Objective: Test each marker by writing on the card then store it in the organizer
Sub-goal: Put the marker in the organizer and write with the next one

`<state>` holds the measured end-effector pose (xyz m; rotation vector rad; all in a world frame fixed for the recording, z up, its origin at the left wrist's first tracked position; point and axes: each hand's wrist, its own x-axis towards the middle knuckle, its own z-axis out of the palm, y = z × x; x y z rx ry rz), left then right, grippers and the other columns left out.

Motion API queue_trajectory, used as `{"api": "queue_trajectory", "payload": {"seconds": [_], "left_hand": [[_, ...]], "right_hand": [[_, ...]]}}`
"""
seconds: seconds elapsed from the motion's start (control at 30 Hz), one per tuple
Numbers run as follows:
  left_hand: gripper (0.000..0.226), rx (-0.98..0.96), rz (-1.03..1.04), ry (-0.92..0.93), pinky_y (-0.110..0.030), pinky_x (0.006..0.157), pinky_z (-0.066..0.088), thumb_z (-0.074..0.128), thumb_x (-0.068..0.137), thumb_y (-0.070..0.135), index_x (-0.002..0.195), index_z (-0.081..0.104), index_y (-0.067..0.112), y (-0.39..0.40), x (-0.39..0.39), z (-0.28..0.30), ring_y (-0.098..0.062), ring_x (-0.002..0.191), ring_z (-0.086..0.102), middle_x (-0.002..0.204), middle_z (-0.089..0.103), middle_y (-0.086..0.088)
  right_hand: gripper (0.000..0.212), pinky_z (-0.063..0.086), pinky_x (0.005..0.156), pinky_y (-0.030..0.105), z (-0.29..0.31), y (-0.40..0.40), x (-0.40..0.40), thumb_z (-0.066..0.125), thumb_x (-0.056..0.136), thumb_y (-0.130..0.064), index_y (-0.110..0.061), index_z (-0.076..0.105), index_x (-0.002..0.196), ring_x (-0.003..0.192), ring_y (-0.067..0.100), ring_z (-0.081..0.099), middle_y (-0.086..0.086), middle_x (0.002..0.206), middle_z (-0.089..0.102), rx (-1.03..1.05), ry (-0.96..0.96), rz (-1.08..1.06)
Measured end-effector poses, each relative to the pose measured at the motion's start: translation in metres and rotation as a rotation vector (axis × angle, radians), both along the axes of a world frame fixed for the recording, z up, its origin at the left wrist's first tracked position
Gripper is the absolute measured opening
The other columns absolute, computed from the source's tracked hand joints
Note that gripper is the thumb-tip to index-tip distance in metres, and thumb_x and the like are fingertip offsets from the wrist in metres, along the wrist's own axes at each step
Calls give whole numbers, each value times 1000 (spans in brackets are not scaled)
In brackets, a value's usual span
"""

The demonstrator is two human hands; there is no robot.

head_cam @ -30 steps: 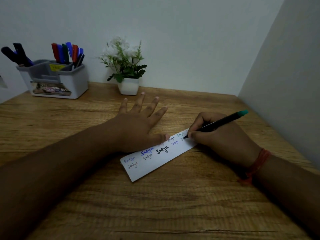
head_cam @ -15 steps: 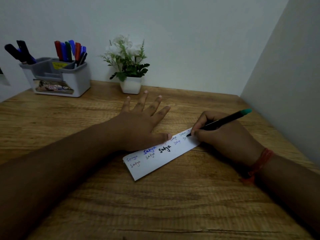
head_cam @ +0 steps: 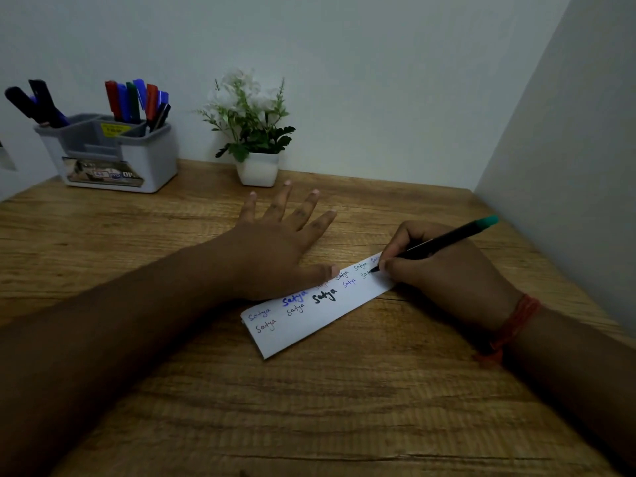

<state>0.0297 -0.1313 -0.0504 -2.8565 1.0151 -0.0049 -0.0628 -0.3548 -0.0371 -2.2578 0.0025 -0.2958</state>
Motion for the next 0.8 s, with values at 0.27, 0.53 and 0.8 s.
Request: {"api": "queue_trajectory", "payload": {"seconds": [0.27,0.53,0.8], "left_hand": [[92,-3,1,3,-64,114,-14,5,74,85,149,-25,42,0,0,0,-24,139,-42,155,-38,7],[90,0,-4,4,-64,114,-15,6,76,85,148,-27,42,0,0,1,-24,139,-42,155,-39,7],[91,-1,0,7,-63,114,-16,6,75,85,149,-25,42,0,0,0,-23,139,-43,155,-39,8]], "right_hand": [[8,51,62,19,2,0,-1,72,81,-10,-16,72,76,84,3,68,-10,84,75,-15,12,1],[6,46,54,10,2,-1,0,72,82,-12,-15,72,77,82,3,67,-8,83,76,15,2,-28],[6,49,56,15,2,-1,2,72,82,-12,-15,72,77,80,3,68,-8,82,75,-7,10,-31]]}}
